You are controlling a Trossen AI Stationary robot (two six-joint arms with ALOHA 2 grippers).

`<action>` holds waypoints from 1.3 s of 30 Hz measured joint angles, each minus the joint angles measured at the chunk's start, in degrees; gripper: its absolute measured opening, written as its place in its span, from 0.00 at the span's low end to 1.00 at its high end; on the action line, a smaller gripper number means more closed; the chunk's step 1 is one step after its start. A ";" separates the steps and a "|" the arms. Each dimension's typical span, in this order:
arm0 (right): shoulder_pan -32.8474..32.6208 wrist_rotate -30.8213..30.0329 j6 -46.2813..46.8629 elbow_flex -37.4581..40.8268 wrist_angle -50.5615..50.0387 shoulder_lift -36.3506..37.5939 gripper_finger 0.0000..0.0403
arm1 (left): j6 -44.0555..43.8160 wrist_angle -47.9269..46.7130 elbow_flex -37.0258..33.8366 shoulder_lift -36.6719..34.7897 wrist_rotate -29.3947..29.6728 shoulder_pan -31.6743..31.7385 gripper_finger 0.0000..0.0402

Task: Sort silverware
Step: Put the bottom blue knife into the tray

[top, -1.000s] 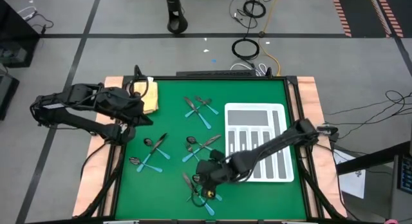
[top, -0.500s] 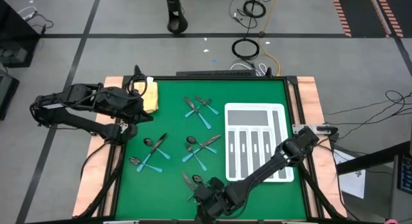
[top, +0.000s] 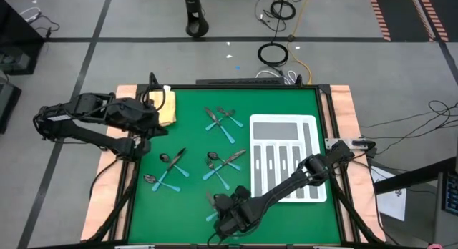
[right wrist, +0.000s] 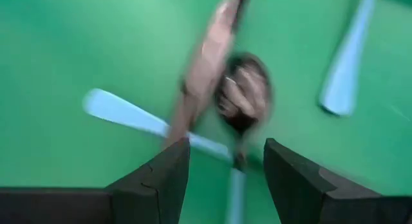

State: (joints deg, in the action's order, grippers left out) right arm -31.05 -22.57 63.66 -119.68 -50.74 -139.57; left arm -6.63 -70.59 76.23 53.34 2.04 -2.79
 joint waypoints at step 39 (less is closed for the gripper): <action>-4.07 -1.85 4.43 -0.50 9.49 -8.89 0.41 | 2.62 -0.41 0.00 -0.02 1.92 0.02 0.05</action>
State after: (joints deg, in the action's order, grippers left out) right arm -35.11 -24.42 68.10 -120.18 -41.25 -148.46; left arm -4.01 -71.00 76.23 53.32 3.97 -2.76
